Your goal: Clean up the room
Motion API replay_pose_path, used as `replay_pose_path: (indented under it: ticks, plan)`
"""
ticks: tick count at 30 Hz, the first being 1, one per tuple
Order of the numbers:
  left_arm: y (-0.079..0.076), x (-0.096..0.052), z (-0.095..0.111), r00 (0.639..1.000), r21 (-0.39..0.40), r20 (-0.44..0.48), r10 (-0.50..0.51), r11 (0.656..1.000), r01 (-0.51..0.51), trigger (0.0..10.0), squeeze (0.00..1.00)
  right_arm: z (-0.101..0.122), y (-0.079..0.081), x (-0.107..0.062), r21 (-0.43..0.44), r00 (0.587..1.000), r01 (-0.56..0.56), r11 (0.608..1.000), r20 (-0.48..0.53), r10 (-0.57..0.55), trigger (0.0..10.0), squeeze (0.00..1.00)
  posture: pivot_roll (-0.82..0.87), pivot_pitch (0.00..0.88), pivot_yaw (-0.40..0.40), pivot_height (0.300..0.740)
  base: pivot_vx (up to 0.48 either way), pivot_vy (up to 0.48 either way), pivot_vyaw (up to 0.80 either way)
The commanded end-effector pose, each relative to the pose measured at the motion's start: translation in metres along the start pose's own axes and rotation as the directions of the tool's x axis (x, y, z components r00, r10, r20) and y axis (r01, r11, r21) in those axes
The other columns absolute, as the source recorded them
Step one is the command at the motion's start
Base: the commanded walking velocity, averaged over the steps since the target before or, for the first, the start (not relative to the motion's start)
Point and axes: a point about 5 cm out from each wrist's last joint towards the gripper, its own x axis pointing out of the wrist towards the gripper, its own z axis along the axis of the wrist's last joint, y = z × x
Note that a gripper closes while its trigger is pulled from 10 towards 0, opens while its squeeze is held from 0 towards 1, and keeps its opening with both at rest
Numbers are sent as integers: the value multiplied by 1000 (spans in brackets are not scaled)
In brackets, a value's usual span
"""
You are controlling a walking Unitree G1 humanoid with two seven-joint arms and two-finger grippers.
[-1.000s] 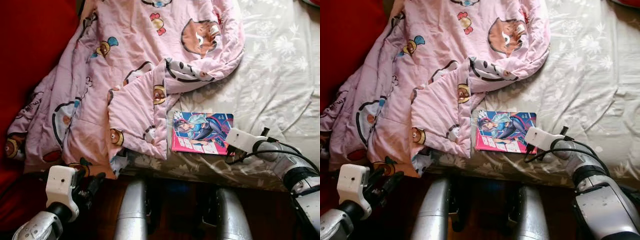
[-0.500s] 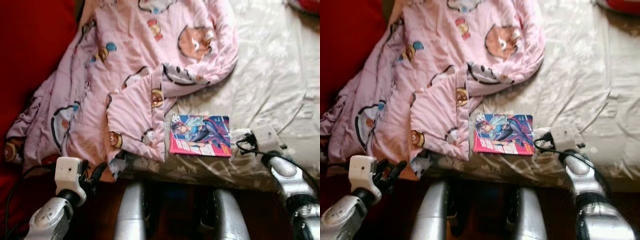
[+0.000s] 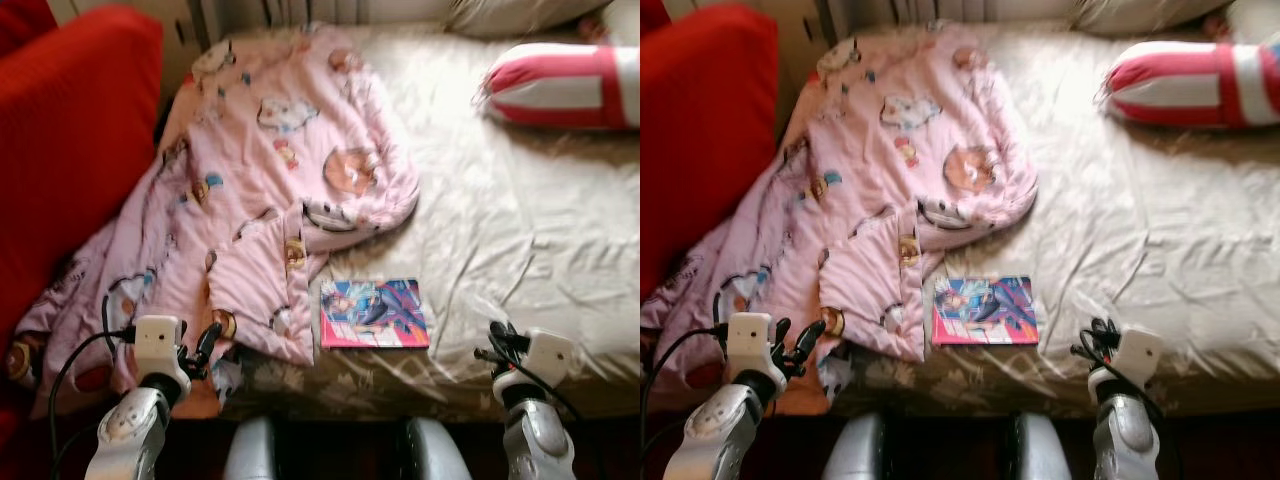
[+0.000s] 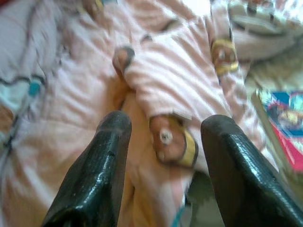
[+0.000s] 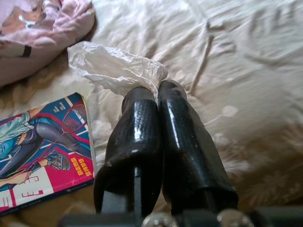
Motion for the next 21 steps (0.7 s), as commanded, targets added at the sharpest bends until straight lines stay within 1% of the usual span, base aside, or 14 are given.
replay_pose_path:
  ticks: [1,2,3,5,6,12,13,15,16,17,18,19,20,21]
  plan:
    - [5,0,-7,999,10,-21,26,1000,-26,10000,0,-5,-5,-2,17,999,34,999,-16,-33,10000,0,97,0,25,646,0,0,0]
    - [5,1,-8,999,8,-23,30,1000,-29,10000,0,-7,-6,-3,26,999,39,999,-26,-38,10000,0,96,0,26,651,0,0,0]
    - [7,4,-12,999,1,-37,32,999,-32,10000,0,-14,-9,-4,20,996,60,998,-70,-59,10000,0,90,0,24,661,0,0,0]
    - [7,6,-17,998,-8,-58,33,999,-34,10000,0,-20,-12,-5,6,992,70,998,-109,-69,10000,0,83,0,18,671,0,0,0]
    - [8,7,-22,997,-9,-73,38,999,-39,10000,0,-24,-14,-6,13,988,81,997,-131,-78,10000,0,76,0,19,676,0,0,0]
    - [11,11,-45,984,-29,-169,64,997,-70,10000,0,-45,-25,-16,17,951,149,989,-275,-139,10000,0,66,0,19,706,0,0,0]
    - [11,11,-54,975,-32,-214,65,997,-74,10000,0,-51,-26,-19,16,937,157,987,-317,-144,10000,0,63,0,23,716,0,0,0]
    - [10,8,-65,960,-27,-273,55,998,-65,10000,0,-58,-26,-23,4,919,157,988,-366,-144,10000,0,57,0,26,726,0,0,0]
    - [8,5,-72,950,-23,-310,47,998,-56,10000,0,-63,-26,-25,-31,907,141,990,-397,-142,10000,0,56,0,28,736,0,0,0]
    - [8,1,-82,930,-26,-364,54,997,-69,10000,0,-66,-26,-28,-58,896,136,989,-419,-147,10000,0,55,0,24,740,0,0,0]
    - [8,-1,-86,922,-28,-382,59,997,-75,10000,0,-68,-27,-29,-62,891,139,988,-428,-152,10000,0,56,0,24,740,0,0,0]
    - [8,-3,-89,913,-29,-403,65,996,-84,10000,0,-70,-28,-31,-65,880,146,987,-447,-159,10000,0,56,0,23,740,0,0,0]
    - [8,-7,-96,894,-36,-442,73,994,-99,10000,0,-76,-28,-36,-66,859,150,987,-485,-163,10000,0,60,0,22,740,0,0,0]
    - [7,-9,-99,888,-38,-454,76,994,-104,10000,0,-78,-28,-37,-61,854,152,986,-495,-162,10000,0,59,0,23,740,0,0,0]
